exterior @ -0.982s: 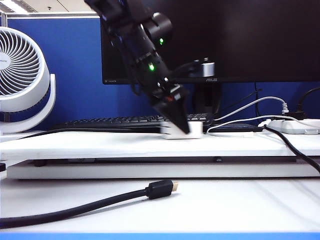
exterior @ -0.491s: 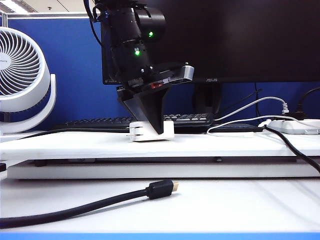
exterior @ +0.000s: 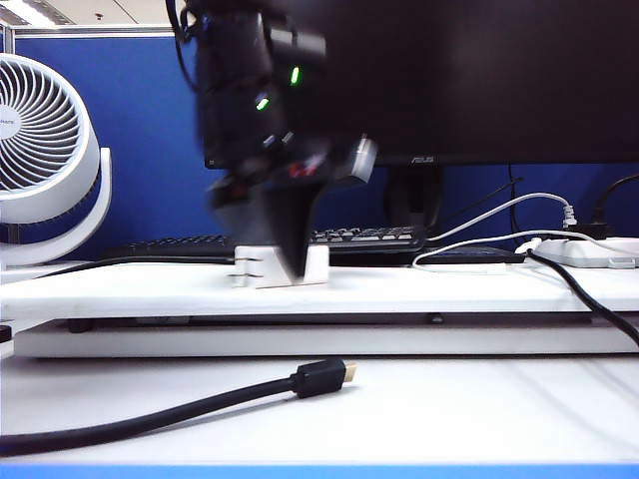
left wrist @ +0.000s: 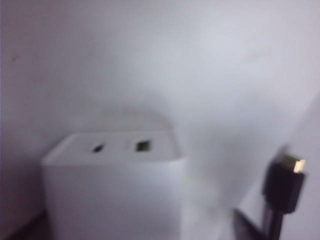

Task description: Pick up the Type-C charging cable and the charging base, insert one end of the Type-C charger into the corresponding slot on the base, and finally place the plugged-in charger back on the table.

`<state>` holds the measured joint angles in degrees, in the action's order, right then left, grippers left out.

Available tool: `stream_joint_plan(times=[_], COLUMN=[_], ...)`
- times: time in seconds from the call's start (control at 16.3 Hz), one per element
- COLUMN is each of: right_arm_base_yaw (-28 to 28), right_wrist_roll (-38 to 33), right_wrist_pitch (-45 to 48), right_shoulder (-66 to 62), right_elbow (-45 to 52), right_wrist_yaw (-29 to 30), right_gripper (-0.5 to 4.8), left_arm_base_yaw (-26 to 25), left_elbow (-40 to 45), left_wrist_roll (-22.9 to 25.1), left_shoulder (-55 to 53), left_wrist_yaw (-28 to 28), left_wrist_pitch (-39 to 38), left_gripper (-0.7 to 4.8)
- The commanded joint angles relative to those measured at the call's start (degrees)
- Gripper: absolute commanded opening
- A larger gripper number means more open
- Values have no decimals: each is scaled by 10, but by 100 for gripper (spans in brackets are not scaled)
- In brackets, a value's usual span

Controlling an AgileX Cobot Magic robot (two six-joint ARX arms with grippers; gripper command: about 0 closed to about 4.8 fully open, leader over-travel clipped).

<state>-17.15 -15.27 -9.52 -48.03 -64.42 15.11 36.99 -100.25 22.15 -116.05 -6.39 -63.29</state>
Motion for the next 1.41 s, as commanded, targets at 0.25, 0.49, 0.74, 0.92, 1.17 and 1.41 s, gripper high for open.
stream_joint_plan(times=[0.25,0.49,0.74,0.92,1.17,1.41], right_arm_base_yaw=[-1,-1,-1,-1,-1,-1], right_wrist_roll=[-2,-2,-2,-2,-2,-2], right_wrist_pitch=[-14,-14,-14,-14,-14,-14], right_shoulder=[2,2,1,1,2,2], right_elbow=[-2,-2,-2,-2,-2,-2], right_wrist_yaw=[5,5,5,5,5,5], right_gripper=[-1,-1,-1,-1,-1,-1], left_arm_base_yaw=[0,1,1,1,1,1], left_elbow=[3,0,-20,-20,-20,-20], left_wrist_roll=[1,1,1,0,1,0], left_shoulder=[-3,-3,-3,-4,-12,-16], left_wrist_yaw=[27,27,27,27,23,10], left_wrist_pitch=[-1,2,4,4,9,12], left_gripper=[434,426,426,426,426,420])
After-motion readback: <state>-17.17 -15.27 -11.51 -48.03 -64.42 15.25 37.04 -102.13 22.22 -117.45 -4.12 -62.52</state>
